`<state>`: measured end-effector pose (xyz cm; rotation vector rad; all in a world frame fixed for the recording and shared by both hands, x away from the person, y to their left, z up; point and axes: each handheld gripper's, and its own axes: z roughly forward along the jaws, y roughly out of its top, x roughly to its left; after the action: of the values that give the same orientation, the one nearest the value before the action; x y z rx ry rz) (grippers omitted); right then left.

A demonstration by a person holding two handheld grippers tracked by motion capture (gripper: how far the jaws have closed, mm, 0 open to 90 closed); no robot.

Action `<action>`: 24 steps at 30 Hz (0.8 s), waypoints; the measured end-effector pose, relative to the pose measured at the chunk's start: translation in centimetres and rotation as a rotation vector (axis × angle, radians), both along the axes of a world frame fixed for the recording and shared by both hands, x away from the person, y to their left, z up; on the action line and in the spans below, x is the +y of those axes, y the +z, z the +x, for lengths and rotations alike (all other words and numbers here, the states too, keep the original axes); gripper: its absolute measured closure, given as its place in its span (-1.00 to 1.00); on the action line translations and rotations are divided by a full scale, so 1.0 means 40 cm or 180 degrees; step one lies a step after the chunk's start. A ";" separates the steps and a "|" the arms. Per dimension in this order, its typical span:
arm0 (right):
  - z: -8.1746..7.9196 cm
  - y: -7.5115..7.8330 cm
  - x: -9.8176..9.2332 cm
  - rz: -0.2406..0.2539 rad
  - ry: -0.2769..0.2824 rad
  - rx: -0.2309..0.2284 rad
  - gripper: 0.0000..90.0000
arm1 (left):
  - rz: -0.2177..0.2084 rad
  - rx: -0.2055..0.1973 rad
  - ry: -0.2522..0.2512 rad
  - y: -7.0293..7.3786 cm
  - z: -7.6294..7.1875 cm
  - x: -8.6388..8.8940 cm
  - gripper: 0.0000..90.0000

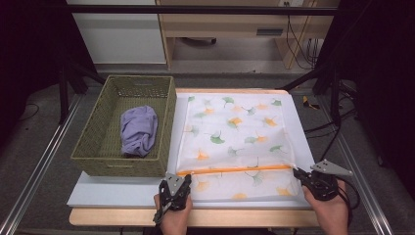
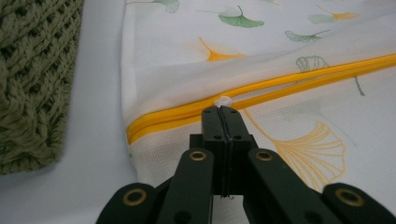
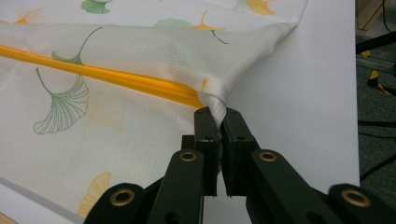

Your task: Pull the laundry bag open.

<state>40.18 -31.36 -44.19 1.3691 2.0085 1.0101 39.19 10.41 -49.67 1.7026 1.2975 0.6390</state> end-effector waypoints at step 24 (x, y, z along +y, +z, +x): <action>-0.001 0.000 0.002 0.0003 0.0001 0.0033 0.92 | -0.0020 -0.0025 0.0171 -0.006 -0.004 0.039 0.99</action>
<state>40.13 -31.27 -44.20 1.3771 2.0161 1.0063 39.02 11.97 -49.93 1.6632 1.3424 0.6714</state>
